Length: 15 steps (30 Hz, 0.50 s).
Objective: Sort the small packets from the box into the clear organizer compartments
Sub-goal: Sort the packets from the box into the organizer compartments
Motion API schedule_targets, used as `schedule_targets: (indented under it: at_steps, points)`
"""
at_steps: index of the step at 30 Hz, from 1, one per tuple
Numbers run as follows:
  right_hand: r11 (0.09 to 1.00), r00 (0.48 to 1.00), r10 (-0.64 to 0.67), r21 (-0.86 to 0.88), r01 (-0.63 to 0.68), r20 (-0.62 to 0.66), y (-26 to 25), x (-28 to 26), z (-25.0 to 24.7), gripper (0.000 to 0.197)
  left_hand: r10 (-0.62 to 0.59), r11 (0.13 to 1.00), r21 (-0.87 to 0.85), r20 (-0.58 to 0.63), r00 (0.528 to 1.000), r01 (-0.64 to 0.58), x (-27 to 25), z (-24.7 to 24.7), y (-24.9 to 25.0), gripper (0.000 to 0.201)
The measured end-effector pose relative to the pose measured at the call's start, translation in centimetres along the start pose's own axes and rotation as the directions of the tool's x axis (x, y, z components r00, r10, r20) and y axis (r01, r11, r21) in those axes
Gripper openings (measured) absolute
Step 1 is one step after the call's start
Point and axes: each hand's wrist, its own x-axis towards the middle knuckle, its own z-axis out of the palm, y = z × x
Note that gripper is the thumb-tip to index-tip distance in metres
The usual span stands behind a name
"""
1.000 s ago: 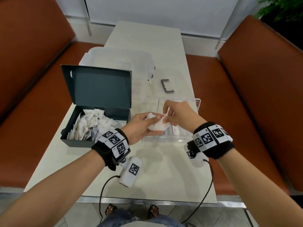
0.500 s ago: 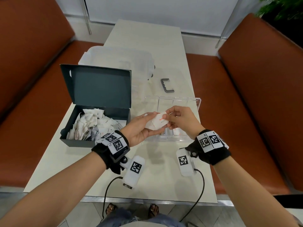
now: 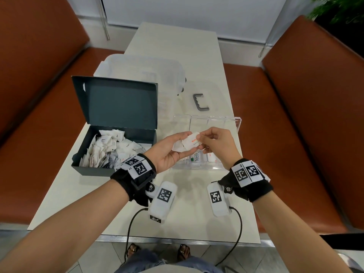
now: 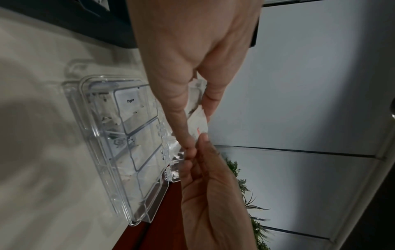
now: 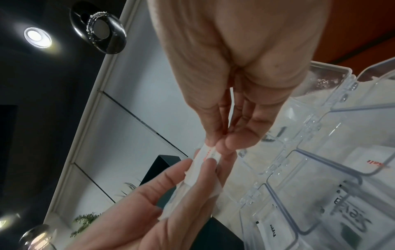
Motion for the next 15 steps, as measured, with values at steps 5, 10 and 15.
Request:
schedule_targets:
  at_steps: [5,10,15]
  points:
    - [1.000,1.000,-0.014,-0.009,0.013,-0.021,0.2,-0.1,0.1,0.011,0.023,0.999,-0.034,0.024,0.999,-0.022,0.1,0.2,-0.2,0.019]
    - [0.987,0.990,0.125,0.093,-0.131,0.064,0.0,0.1,-0.7,0.018,0.009,0.999,-0.036,0.063,0.998,-0.007,-0.1,-0.2,-0.2,0.031]
    - [0.941,0.971,0.199,0.252,-0.227,0.131,-0.5,0.0,-1.6,0.020,0.006,0.999,-0.037,0.130,0.991,-0.001,-0.2,-1.1,-0.2,0.033]
